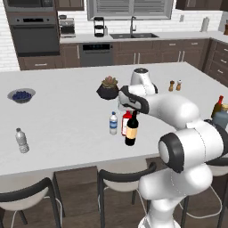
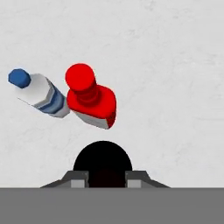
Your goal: Move the plastic bottles in the middle to the plastics group, and the glass bottles in the middle to the glass group.
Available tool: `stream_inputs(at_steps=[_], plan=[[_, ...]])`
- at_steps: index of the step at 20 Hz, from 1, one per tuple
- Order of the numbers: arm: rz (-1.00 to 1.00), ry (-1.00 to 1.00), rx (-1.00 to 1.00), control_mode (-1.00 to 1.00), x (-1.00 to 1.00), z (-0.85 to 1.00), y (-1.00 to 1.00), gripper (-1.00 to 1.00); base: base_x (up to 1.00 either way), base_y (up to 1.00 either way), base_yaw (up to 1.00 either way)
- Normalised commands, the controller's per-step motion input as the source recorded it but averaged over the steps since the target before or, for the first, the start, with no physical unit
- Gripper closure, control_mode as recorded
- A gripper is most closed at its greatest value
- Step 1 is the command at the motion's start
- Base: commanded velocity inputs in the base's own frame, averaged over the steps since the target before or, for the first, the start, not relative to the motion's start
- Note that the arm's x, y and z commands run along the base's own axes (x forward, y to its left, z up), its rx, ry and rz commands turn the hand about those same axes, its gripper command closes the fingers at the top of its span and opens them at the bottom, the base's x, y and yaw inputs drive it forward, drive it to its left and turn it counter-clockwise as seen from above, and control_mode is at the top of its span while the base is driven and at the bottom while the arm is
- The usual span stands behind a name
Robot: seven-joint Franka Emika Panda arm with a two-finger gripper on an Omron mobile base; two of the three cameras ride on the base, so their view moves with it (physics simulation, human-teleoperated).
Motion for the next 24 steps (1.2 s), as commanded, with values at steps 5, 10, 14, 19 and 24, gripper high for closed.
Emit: stream_inputs(at_steps=[5,10,14,19,24], plan=[[-0.18,0.0,0.0,-1.0,-0.22,0.11,-0.82,1.0,0.0,0.0,0.0],[-0.18,0.0,0.0,-1.0,-0.12,0.22,-0.87,1.0,0.0,0.0,0.0],[-0.18,0.0,0.0,-1.0,0.0,0.25,-0.88,1.0,0.0,0.0,0.0],[-0.17,0.0,0.0,-1.0,0.0,0.14,-0.94,1.0,0.0,0.0,0.0],[-0.15,-0.02,0.0,-1.0,0.0,0.01,-0.94,1.0,0.0,0.0,0.0]])
